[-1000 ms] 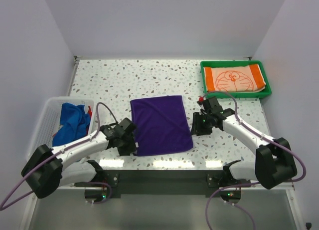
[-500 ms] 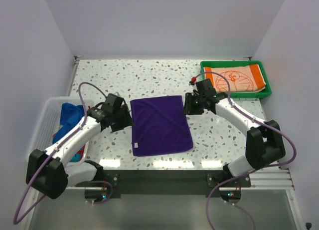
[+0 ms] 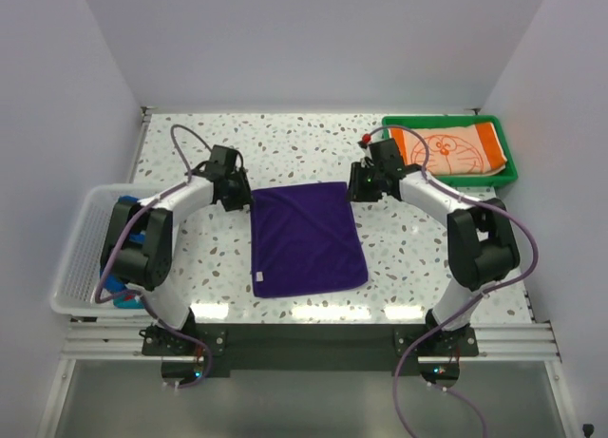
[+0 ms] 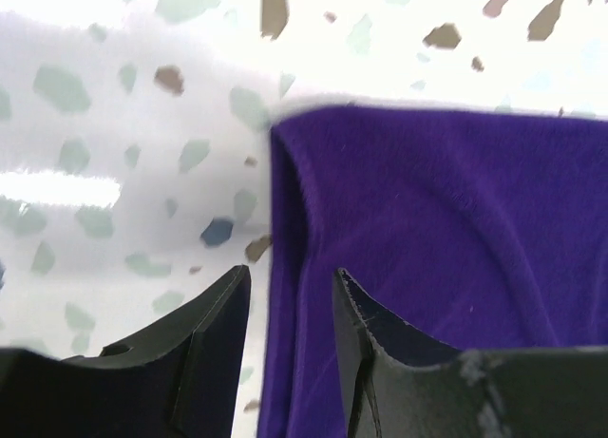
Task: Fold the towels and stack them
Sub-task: Fold the towel
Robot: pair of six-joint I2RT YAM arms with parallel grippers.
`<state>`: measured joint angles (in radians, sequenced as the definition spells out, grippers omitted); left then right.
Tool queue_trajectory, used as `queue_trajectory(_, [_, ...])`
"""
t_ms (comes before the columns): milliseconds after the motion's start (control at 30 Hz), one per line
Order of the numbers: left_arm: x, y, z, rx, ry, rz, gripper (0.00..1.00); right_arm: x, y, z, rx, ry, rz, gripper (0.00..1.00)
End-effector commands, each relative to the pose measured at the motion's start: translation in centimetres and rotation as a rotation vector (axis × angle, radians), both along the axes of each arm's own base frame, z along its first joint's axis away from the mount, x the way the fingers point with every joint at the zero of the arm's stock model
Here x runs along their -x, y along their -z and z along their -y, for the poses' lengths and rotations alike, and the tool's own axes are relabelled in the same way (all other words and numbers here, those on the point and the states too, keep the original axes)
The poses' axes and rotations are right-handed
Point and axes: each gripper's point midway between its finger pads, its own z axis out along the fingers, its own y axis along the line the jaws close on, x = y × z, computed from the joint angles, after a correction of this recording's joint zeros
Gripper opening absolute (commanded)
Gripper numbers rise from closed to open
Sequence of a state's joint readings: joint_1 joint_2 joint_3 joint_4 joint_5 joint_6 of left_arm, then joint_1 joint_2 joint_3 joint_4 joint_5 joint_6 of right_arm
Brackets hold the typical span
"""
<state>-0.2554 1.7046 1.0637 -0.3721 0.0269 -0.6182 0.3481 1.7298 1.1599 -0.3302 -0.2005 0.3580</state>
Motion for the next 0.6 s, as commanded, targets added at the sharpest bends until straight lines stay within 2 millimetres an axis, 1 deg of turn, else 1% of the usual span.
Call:
queue_trajectory(0, [-4.1,-1.3,1.4,0.039,0.059,0.117,0.45,-2.6,-1.7,-0.8,-0.029,-0.013,0.092,0.34])
queue_trajectory(167, [-4.9,-0.7,2.1,0.064,0.070,0.110,0.41,-2.7,-0.5,-0.6,-0.022,-0.008,0.069,0.34])
queue_trajectory(200, [-4.9,-0.3,2.1,0.061,0.069,0.103,0.39,-2.7,-0.4,-0.5,-0.021,-0.006,0.066,0.34])
queue_trajectory(267, [-5.1,-0.2,1.9,0.047,0.062,0.094,0.36,-2.7,-0.4,-0.5,-0.025,-0.007,0.066,0.34])
queue_trajectory(300, [-5.3,0.0,1.9,0.041,0.065,0.088,0.31,-2.7,-0.3,-0.6,-0.026,-0.009,0.064,0.34])
queue_trajectory(367, [-5.4,-0.2,1.8,0.034,0.066,0.091,0.26,-2.7,-0.3,-0.6,-0.029,-0.010,0.064,0.34])
queue_trajectory(400, [-5.4,-0.3,1.7,0.028,0.068,0.095,0.19,-2.6,-0.2,-0.5,-0.028,-0.010,0.062,0.34])
queue_trajectory(467, [-5.3,-0.3,1.4,0.009,0.066,0.090,0.12,-2.6,-0.1,-0.5,-0.026,-0.010,0.061,0.34])
queue_trajectory(500, [-5.2,-0.3,1.0,-0.014,0.067,0.091,0.06,-2.5,-0.1,-0.5,-0.025,-0.010,0.060,0.34])
queue_trajectory(533, [-5.4,-0.7,0.8,-0.027,0.068,0.096,0.04,-2.5,0.0,-0.5,-0.025,-0.010,0.058,0.34])
queue_trajectory(567, [-4.9,-0.4,0.4,-0.048,0.072,0.069,0.02,-2.4,0.1,-0.4,-0.024,-0.010,0.055,0.34])
